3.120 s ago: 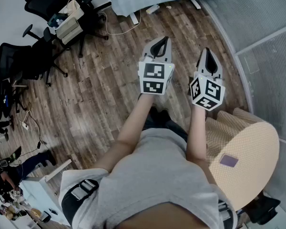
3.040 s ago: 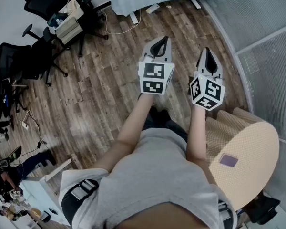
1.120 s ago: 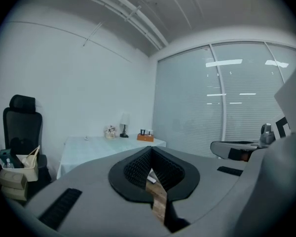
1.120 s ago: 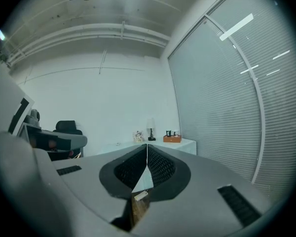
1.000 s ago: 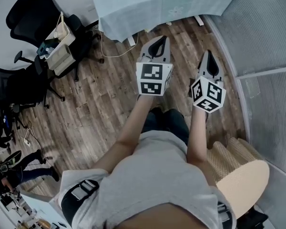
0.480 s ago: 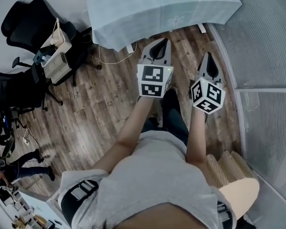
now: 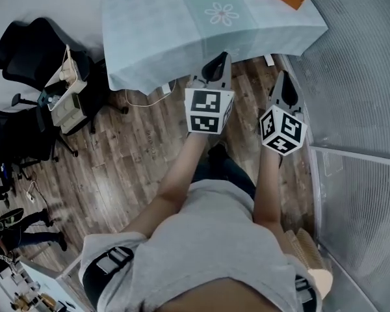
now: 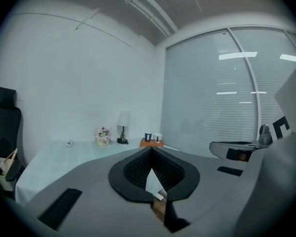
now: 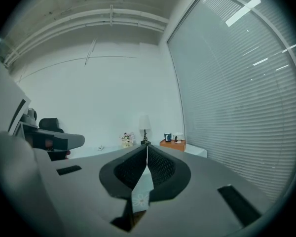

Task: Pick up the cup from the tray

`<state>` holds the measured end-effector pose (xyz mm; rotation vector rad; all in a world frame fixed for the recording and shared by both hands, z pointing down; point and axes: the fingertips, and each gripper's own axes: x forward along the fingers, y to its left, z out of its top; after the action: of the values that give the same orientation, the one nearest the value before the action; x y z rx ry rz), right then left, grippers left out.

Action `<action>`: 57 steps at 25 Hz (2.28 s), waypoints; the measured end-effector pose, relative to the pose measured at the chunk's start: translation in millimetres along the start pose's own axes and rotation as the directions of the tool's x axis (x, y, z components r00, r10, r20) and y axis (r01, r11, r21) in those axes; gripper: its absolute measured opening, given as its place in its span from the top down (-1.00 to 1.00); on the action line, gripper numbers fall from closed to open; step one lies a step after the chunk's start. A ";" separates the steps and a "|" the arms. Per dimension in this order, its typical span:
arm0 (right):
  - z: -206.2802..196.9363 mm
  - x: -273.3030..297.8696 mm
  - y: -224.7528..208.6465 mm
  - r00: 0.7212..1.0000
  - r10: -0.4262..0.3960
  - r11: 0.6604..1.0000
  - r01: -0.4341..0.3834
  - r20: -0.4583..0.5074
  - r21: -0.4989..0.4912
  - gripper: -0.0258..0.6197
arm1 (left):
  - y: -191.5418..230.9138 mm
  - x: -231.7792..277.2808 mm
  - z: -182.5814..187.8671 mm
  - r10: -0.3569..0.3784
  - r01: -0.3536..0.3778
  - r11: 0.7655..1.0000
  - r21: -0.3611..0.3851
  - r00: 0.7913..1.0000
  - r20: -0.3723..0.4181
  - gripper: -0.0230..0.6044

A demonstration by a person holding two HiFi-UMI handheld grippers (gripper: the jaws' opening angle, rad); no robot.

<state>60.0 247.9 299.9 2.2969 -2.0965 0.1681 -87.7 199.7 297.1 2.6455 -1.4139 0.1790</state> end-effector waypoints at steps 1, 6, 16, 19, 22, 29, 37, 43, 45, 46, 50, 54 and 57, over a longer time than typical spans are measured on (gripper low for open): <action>1.3 10.1 -7.5 1.000 0.002 1.000 -0.002 0.002 -0.001 0.89 | -2.9 12.0 2.3 -0.001 0.000 1.000 0.004 1.000 0.002 0.91; -1.9 53.8 -33.7 1.000 -0.001 1.000 0.001 -0.014 0.007 0.89 | -9.5 62.4 4.2 -0.011 0.011 1.000 0.015 1.000 -0.015 0.91; -11.2 149.6 -65.7 0.999 -0.034 0.999 0.035 -0.042 0.017 0.89 | 10.3 165.0 3.5 -0.039 0.040 0.999 0.016 0.998 -0.044 0.91; -10.7 187.2 -74.3 0.997 -0.057 0.998 0.058 -0.049 0.019 0.89 | 22.9 204.1 8.0 -0.056 0.057 0.998 0.012 0.997 -0.050 0.91; -5.7 228.7 -83.4 0.995 -0.082 0.996 0.084 -0.054 0.020 0.89 | 36.1 246.7 18.3 -0.073 0.073 0.997 0.009 0.996 -0.049 0.91; 9.0 320.5 -105.6 0.988 -0.141 0.990 0.142 -0.059 0.021 0.89 | 62.8 341.6 44.1 -0.118 0.118 0.993 0.007 0.992 -0.051 0.91; 7.1 389.4 -126.6 0.972 -0.216 0.975 0.219 -0.088 0.033 0.89 | 82.8 414.4 47.4 -0.157 0.157 0.988 -0.011 0.985 -0.067 0.91; -6.6 421.9 -149.2 0.964 -0.239 0.968 0.246 -0.118 0.051 0.89 | 82.9 454.5 32.8 -0.168 0.166 0.986 -0.026 0.981 -0.097 0.91; -10.7 435.8 -157.5 0.964 -0.235 0.968 0.244 -0.126 0.060 0.89 | 83.5 468.6 29.9 -0.161 0.158 0.987 -0.028 0.982 -0.104 0.91; -13.1 443.9 -161.5 0.964 -0.232 0.968 0.242 -0.132 0.065 0.89 | 84.3 476.3 28.6 -0.155 0.153 0.988 -0.028 0.982 -0.109 0.91; -23.2 479.3 -182.0 0.959 -0.234 0.966 0.248 -0.159 0.075 0.89 | 85.4 509.9 23.9 -0.139 0.136 0.990 -0.027 0.982 -0.131 0.91; -30.9 510.3 -206.9 0.954 -0.240 0.962 0.258 -0.179 0.087 0.89 | 78.5 543.1 22.8 -0.131 0.129 0.991 -0.025 0.981 -0.142 0.91; -39.1 528.9 -221.0 0.954 -0.224 0.964 0.246 -0.196 0.096 0.87 | 71.7 562.9 19.2 -0.125 0.124 0.992 -0.018 0.979 -0.158 0.91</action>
<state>323.9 -252.1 402.2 2.4658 -1.7540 0.4902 164.3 -302.7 377.7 2.6355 -1.1940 0.3612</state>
